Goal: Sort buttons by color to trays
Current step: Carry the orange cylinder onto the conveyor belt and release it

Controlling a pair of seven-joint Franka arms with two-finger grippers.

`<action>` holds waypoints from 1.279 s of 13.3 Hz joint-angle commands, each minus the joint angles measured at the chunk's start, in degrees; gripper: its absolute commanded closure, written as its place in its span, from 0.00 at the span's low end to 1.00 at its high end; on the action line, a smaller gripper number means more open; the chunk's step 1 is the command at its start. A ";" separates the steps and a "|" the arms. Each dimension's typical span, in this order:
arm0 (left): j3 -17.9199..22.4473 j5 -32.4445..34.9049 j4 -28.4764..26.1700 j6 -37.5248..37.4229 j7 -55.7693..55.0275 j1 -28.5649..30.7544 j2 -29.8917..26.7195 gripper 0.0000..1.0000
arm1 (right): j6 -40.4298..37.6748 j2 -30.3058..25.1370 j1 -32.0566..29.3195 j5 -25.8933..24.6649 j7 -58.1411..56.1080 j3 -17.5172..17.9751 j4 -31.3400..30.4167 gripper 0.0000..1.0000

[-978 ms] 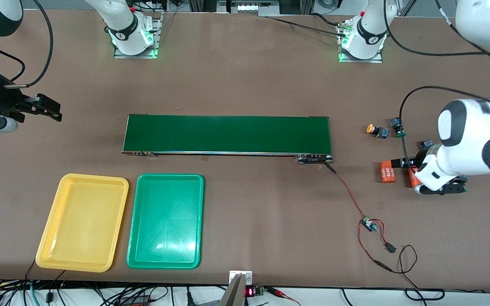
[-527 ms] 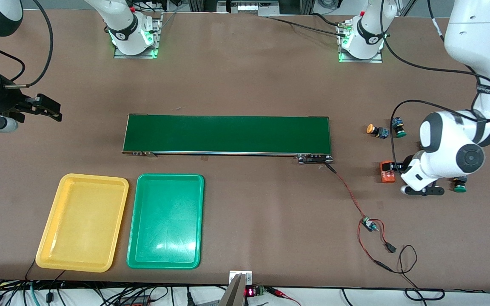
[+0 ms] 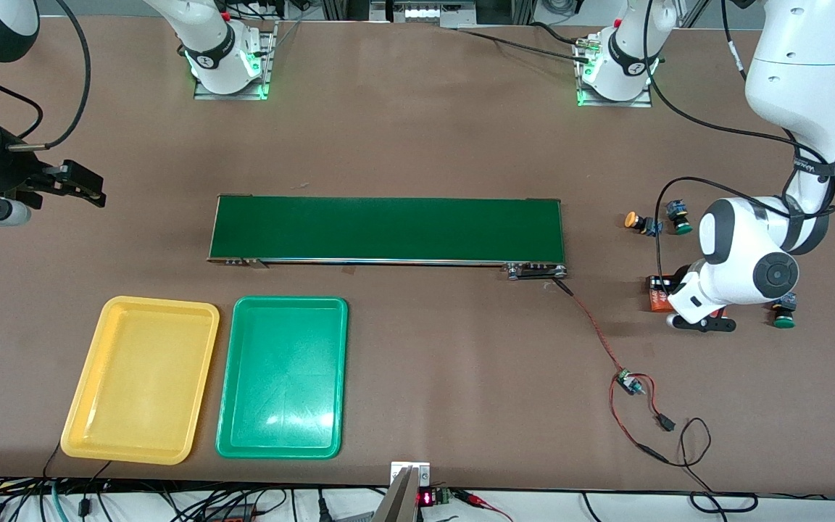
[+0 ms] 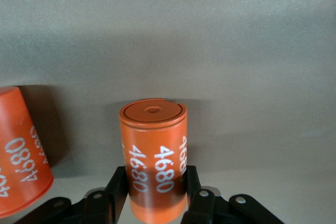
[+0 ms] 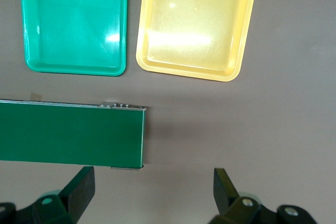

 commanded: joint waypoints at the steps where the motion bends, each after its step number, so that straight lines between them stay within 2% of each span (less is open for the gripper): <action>1: -0.60 0.46 1.50 -4.70 1.13 -0.33 -2.88 0.79 | -0.76 0.33 0.24 -0.03 0.62 -0.17 0.84 0.00; 4: -5.94 0.37 4.74 -18.82 0.87 -0.86 -8.42 0.85 | -0.76 0.33 0.24 -0.03 0.62 -0.17 0.84 0.00; 6: -10.42 -0.24 7.91 -27.72 0.17 -0.77 -8.87 0.85 | -0.76 0.33 0.16 -0.03 0.62 -0.17 0.84 0.00; 9: -15.34 -0.25 7.92 -30.38 1.56 -0.68 -10.01 0.88 | -0.76 0.24 0.24 -0.03 0.62 -0.17 0.84 0.00; 11: -20.35 -0.16 7.23 -30.57 8.30 -0.95 -9.31 0.88 | -0.85 0.24 0.24 -0.03 0.62 -0.17 0.84 0.00; 13: -23.52 0.02 5.91 -29.95 14.81 -0.95 -8.70 0.88 | -0.85 0.24 0.24 -0.03 -0.17 -0.17 0.84 0.00; 17: -24.85 0.54 4.15 -24.16 34.58 -2.70 -8.26 0.88 | -0.94 0.24 0.33 -0.12 -0.52 -0.17 0.66 0.00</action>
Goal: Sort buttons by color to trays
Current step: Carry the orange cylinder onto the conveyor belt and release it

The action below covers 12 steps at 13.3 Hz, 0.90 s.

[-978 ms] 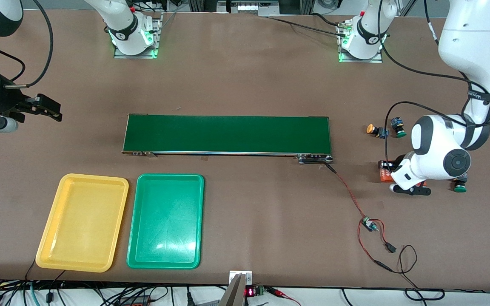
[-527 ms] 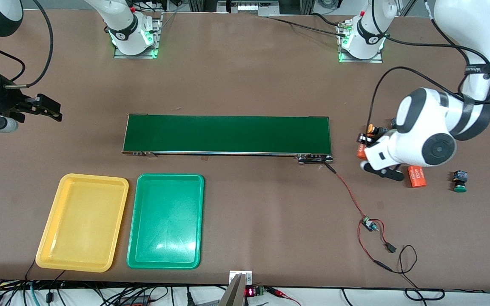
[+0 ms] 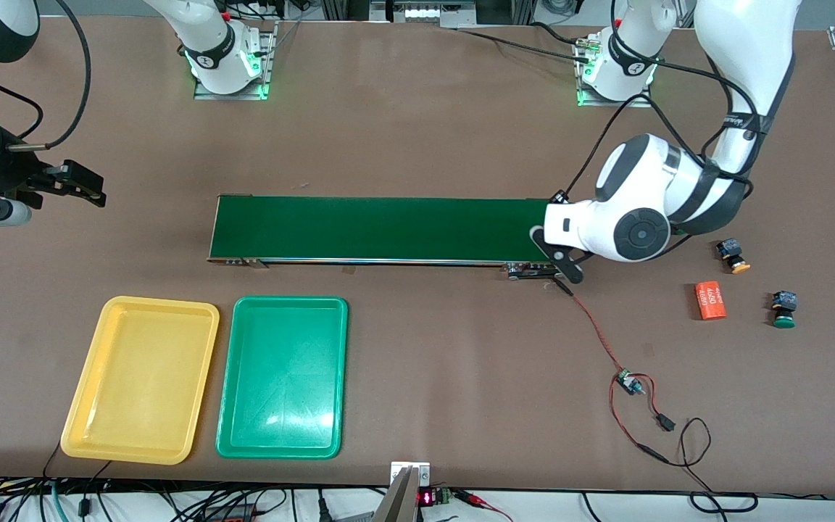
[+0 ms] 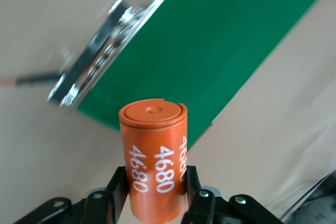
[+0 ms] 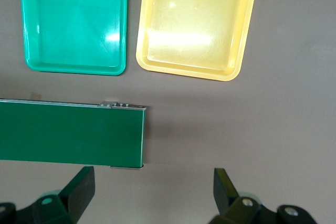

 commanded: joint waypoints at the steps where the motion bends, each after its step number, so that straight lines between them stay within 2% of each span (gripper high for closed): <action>1: -0.52 0.69 -1.30 3.21 11.27 -2.39 0.03 0.88 | -0.90 0.22 0.32 -0.12 -0.45 -0.17 0.66 0.00; 5: -0.52 5.87 -5.59 8.12 19.72 -4.43 0.30 0.87 | -0.90 0.22 0.32 -0.12 -0.45 -0.17 0.57 0.00; 7: -0.61 10.86 -6.84 9.81 22.54 -6.53 0.30 0.87 | -0.90 0.22 0.32 -0.12 -0.53 -0.17 0.57 0.00; 8: -0.52 11.23 -6.84 9.64 22.29 -7.41 0.04 0.82 | -0.90 0.22 0.32 -0.12 -0.45 -0.17 0.57 0.00; 9: -0.61 11.50 -6.76 9.64 22.37 -7.77 -0.05 0.70 | -0.90 0.31 0.23 -0.12 -0.45 -0.17 0.66 0.00; 10: -0.61 11.50 -6.76 9.72 22.81 -7.78 -0.14 0.17 | -0.90 0.31 0.23 -0.12 -0.53 -0.17 0.57 0.00; 11: -0.61 11.50 -6.76 9.72 22.81 -7.78 -0.14 0.00 | -0.90 0.31 0.15 -0.12 -0.53 -0.17 0.57 0.00; 12: -0.61 11.50 -6.41 9.55 22.46 -7.51 -0.14 0.00 | -0.73 0.40 0.15 -0.12 -0.36 -0.17 0.57 0.00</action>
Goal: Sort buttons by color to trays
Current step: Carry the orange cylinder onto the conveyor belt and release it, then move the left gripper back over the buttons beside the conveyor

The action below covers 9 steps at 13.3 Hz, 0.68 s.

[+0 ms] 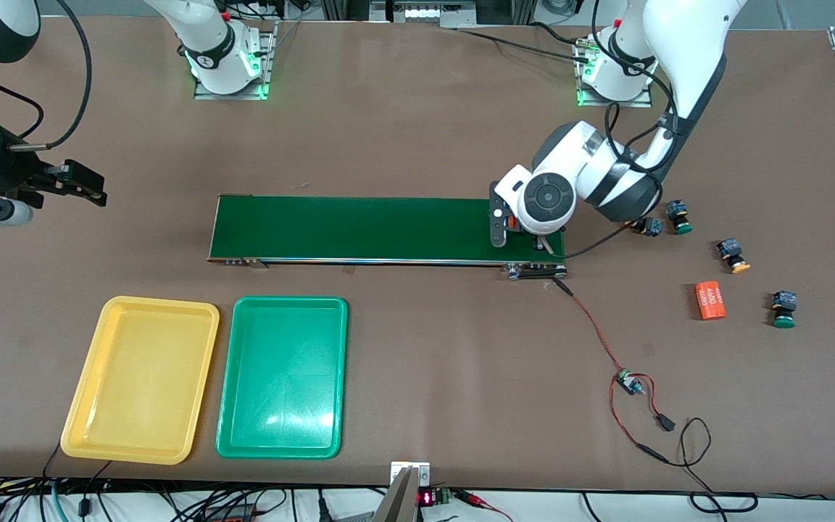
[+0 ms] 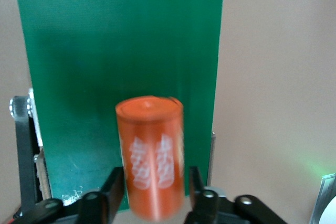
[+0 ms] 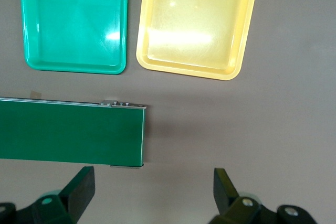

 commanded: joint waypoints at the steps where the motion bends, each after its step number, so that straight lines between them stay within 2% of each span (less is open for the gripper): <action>1: 0.04 1.12 0.31 0.01 1.34 0.77 -1.03 0.00 | -0.61 0.34 0.28 -0.12 0.38 -0.17 0.57 0.00; 3: 0.13 0.86 0.58 -3.57 -0.93 1.12 -3.47 0.00 | -0.61 0.26 1.24 -0.65 0.48 -0.17 0.66 0.00; 5: 0.65 0.86 0.67 -6.48 -14.57 1.30 -5.94 0.00 | -0.52 0.26 2.74 -1.61 0.39 -0.26 1.10 0.00; 9: 0.57 0.51 0.67 -8.86 -38.86 5.68 -6.91 0.00 | -0.53 0.17 2.65 -1.79 0.21 -0.34 1.28 0.00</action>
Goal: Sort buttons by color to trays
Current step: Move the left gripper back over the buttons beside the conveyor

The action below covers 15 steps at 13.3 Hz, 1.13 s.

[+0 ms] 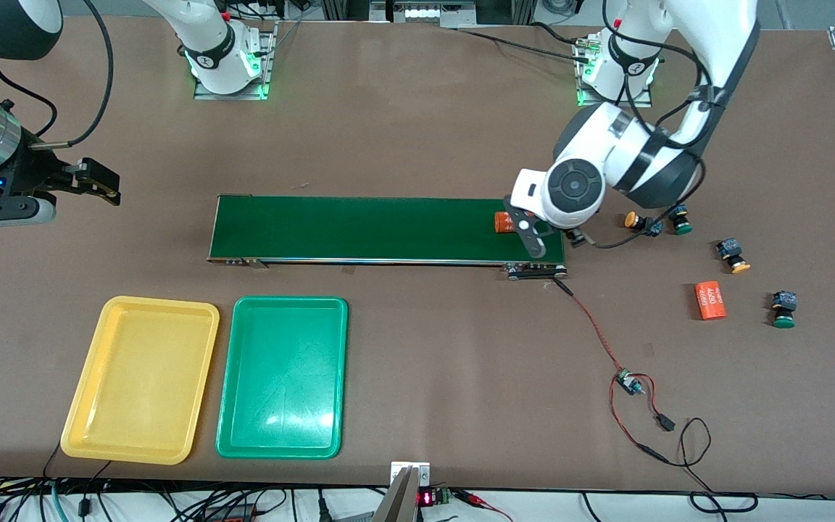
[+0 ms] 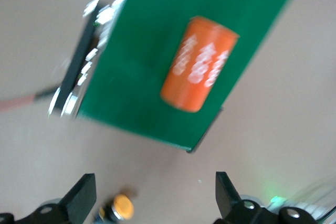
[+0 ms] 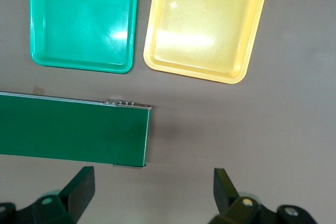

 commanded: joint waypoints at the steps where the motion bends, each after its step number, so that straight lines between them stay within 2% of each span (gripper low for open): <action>1: -0.15 0.49 -0.55 -1.00 -12.49 3.99 -1.11 0.00 | -0.62 0.05 0.05 -0.46 0.10 -0.64 1.26 0.00; 4: 0.03 0.75 -0.72 -1.18 -16.83 6.89 -1.11 0.00 | -0.10 0.23 -0.22 -0.19 0.36 -0.73 2.49 0.00; 9: 0.12 1.28 -1.60 -4.95 -14.64 13.65 -0.76 0.00 | -0.09 0.23 -0.22 -0.02 0.71 -0.73 2.49 0.00; 12: 0.11 2.25 -2.91 -6.71 -4.30 16.66 -1.02 0.00 | 0.60 0.31 -0.57 -0.02 0.63 -0.73 2.58 0.00; 15: -0.50 6.99 -5.19 -6.80 2.48 18.94 -1.89 0.00 | 3.33 0.93 -0.40 0.25 0.80 -0.82 2.49 0.00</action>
